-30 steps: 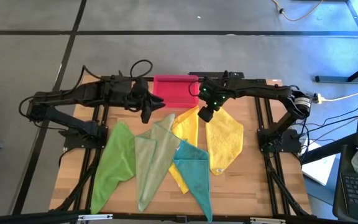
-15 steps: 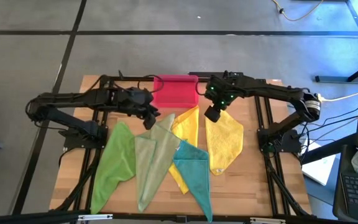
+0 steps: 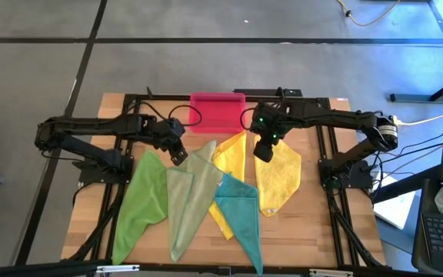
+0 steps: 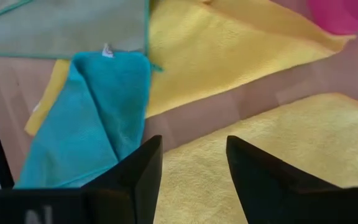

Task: Fold microfiber towels
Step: Fold the light green microfiber cloth

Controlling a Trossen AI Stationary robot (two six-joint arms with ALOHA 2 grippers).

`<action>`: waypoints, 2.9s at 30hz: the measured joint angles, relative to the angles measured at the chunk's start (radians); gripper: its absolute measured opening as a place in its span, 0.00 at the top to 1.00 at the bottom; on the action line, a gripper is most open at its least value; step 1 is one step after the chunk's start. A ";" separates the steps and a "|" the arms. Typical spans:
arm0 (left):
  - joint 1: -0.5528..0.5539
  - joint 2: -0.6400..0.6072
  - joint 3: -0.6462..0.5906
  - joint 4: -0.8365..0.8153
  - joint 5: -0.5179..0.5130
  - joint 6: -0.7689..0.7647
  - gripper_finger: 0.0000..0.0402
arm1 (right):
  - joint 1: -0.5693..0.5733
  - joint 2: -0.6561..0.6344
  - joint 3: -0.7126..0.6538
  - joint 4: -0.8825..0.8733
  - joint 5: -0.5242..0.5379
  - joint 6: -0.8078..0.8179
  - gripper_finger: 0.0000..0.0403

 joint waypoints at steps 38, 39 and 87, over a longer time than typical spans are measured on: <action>0.000 0.122 -0.499 0.752 0.340 0.551 0.71 | 0.223 -0.097 0.000 0.204 0.088 0.319 0.55; 0.000 0.143 -0.499 0.756 0.352 0.560 0.71 | 0.223 -0.097 0.000 0.204 0.088 0.336 0.55; -0.087 0.267 -0.437 0.604 0.410 0.437 0.76 | 0.245 -0.097 0.000 0.208 0.142 0.309 0.55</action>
